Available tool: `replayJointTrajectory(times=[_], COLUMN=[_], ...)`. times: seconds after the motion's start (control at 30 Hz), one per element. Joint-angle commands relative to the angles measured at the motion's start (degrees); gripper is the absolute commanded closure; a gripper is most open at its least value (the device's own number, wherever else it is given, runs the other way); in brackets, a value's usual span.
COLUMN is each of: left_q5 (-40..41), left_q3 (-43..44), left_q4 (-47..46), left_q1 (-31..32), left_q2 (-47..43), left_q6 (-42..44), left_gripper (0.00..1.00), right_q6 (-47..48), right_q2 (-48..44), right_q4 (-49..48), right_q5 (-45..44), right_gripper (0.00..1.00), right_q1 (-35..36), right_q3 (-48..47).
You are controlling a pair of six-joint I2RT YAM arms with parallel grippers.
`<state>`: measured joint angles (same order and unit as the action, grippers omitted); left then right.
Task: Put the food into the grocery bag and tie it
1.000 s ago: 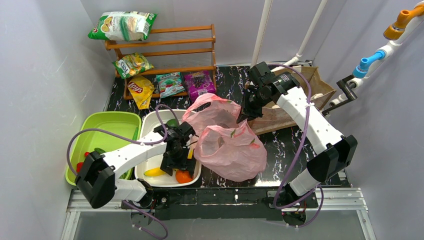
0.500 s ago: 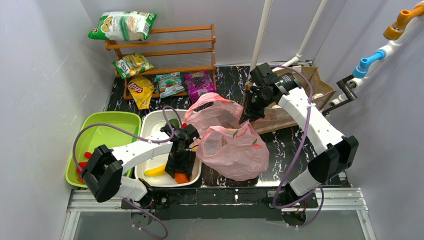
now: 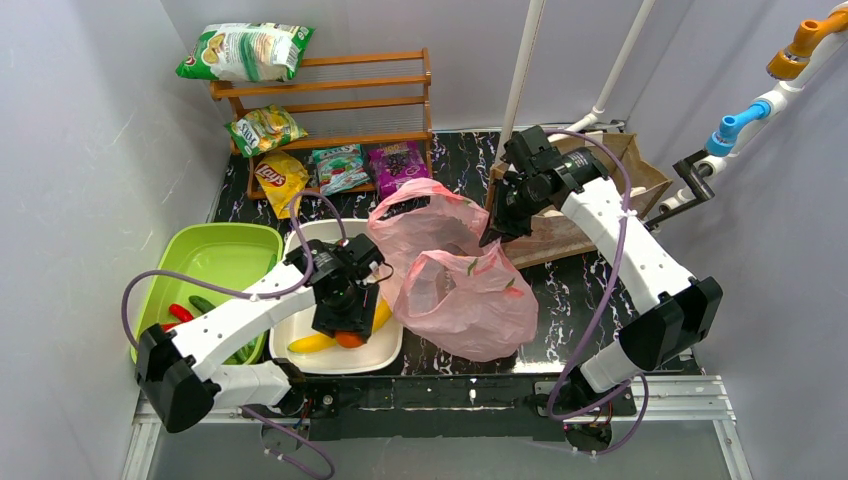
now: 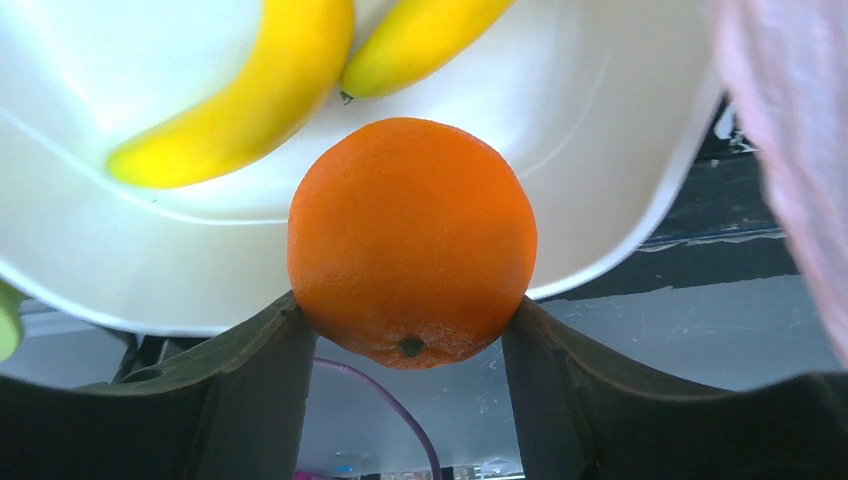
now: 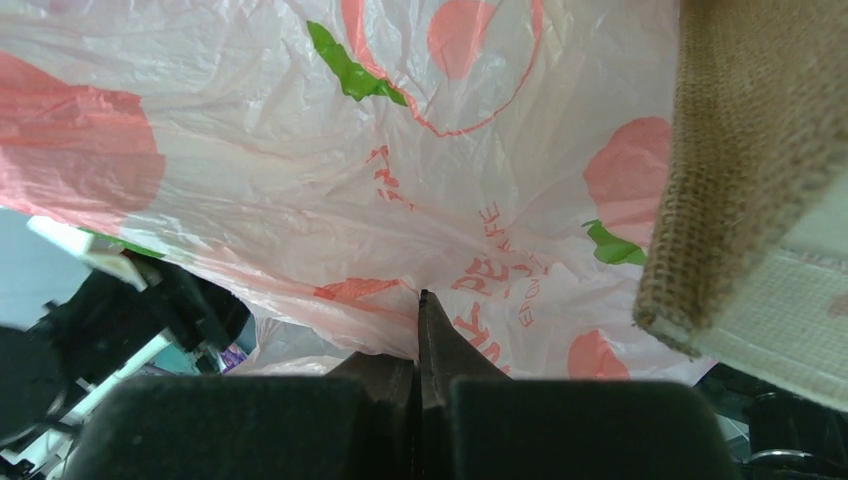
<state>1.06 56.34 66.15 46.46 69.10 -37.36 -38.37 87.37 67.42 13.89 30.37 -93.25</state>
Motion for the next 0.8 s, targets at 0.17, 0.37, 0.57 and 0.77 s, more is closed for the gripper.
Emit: replayJointTrajectory(times=[0.17,0.37,0.57,0.77], left_q5=[10.3,8.4,10.1,3.4], left_q3=[18.0,37.1,64.8,85.9], left_q4=[17.2,20.1,23.3,24.9], left_q1=[-1.0,-1.3,-1.6,-4.3], left_q2=[-0.9,7.3,21.0,35.8], left_q6=[-2.4,-2.9,-0.4,3.4], left_gripper=[1.00,1.00,1.00,1.00], right_q6=[6.2,7.8,8.8,7.6], right_q2=[4.6,6.0,7.8,8.0], right_q4=[0.2,1.8,3.4,2.8], right_q5=[1.3,2.9,2.0,6.1], right_gripper=[0.99,0.99,0.99,0.99], right_q1=[-0.2,-0.2,-0.1,-0.7], right_q3=[-9.2,-11.4,-16.9,-17.5])
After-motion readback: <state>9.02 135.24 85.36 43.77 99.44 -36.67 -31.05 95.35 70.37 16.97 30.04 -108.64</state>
